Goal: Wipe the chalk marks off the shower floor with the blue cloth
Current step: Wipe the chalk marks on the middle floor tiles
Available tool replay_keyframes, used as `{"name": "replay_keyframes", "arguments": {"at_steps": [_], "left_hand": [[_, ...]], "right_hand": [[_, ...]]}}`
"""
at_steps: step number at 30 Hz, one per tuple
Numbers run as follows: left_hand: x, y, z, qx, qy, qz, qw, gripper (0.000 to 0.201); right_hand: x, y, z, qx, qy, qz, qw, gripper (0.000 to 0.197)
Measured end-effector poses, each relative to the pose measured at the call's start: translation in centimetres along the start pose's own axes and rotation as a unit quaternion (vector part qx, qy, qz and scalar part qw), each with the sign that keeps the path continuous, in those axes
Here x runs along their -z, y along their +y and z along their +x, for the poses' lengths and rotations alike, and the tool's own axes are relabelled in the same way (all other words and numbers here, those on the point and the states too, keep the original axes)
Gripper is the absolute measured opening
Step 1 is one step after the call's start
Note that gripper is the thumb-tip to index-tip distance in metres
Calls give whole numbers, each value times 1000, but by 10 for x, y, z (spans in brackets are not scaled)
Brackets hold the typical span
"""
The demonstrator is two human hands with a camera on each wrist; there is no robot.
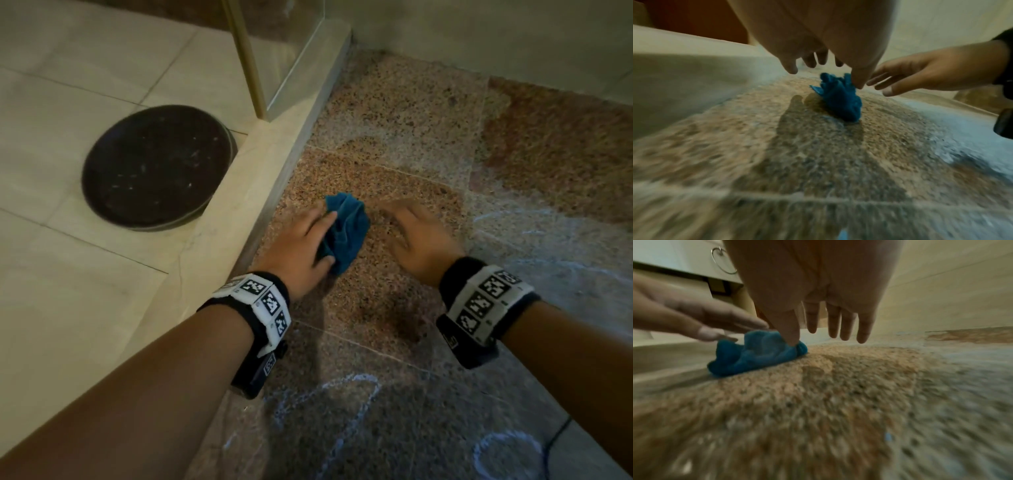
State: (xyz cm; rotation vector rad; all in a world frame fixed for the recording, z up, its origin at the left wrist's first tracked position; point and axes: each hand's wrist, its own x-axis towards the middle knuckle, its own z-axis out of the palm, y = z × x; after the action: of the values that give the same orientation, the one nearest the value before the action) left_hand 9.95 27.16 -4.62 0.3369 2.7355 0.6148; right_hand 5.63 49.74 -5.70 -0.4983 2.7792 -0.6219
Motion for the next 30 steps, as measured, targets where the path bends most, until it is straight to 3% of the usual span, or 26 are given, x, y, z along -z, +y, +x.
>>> {"name": "replay_keyframes", "arguments": {"at_steps": [4,6,9,12,16,19,23,25,28,30], "left_hand": [[-11,23,23,-33,-89,66,993,70],[-14,24,32,12,-124,100,987,68],[-13,20,40,84,-129,135,979,66],[-18,34,41,50,-112,140,983,64],[-33,42,33,-17,-154,97,983,59],[-26,22,26,55,-112,44,991,59],[-13,16,24,138,-89,69,984,62],[-15,27,20,118,-97,70,986,63],[-33,46,8,29,-167,92,981,63],[-39,48,3,23,-170,83,982,62]], "right_hand": [[-10,11,-14,-66,-89,-84,990,66],[-18,12,-20,-77,-128,-126,981,70],[-24,12,-22,-64,-132,-161,976,71],[-27,11,-22,-57,-118,-169,977,72],[-29,13,-23,-46,-115,-173,977,73],[-28,15,-23,-41,-113,-179,977,73],[-27,14,-24,-42,-111,-171,978,72],[-27,13,-24,-41,-104,-168,979,73],[-28,13,-24,-45,-101,-168,979,73],[-28,12,-24,-46,-103,-170,979,73]]}}
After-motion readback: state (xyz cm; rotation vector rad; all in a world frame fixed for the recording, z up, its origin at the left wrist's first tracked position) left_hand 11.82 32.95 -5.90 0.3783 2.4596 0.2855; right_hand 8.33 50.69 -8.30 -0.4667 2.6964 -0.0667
